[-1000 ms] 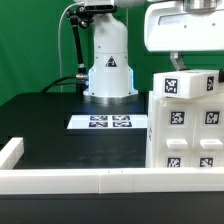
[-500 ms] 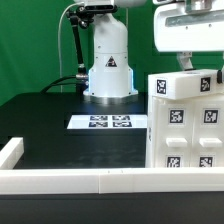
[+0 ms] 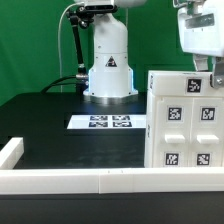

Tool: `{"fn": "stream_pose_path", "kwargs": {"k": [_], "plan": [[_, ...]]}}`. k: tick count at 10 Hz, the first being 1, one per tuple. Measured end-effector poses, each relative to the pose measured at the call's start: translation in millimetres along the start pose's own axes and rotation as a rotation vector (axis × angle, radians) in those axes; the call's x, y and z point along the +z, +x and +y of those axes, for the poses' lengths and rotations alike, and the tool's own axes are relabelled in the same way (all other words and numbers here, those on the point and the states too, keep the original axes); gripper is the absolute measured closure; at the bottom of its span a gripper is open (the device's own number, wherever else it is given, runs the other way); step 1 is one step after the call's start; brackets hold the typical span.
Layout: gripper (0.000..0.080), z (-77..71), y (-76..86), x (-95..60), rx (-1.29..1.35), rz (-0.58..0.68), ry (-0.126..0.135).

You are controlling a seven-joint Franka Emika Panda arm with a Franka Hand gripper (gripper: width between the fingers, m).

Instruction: Assemble cabinet

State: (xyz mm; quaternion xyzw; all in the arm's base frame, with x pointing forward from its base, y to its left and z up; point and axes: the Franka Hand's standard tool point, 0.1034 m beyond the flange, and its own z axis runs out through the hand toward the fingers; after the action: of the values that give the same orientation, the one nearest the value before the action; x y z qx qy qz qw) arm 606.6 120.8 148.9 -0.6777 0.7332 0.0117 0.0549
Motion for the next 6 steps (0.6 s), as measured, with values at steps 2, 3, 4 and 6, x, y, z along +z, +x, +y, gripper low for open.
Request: {"fn": "stream_pose_path", "kwargs": {"k": [2, 3, 4, 6], "plan": [[0.0236, -4.2, -1.0, -0.8, 0.167, -0.018, 0.002], [0.0236, -4.6, -2.9, -1.7, 0.171, -0.023, 0.002], [0.0236, -5.2, -3.8, -1.9, 0.18, -0.03, 0.004], [0.0068, -4.4, -6.2, -1.7, 0.158, -0.037, 0.002]]}}
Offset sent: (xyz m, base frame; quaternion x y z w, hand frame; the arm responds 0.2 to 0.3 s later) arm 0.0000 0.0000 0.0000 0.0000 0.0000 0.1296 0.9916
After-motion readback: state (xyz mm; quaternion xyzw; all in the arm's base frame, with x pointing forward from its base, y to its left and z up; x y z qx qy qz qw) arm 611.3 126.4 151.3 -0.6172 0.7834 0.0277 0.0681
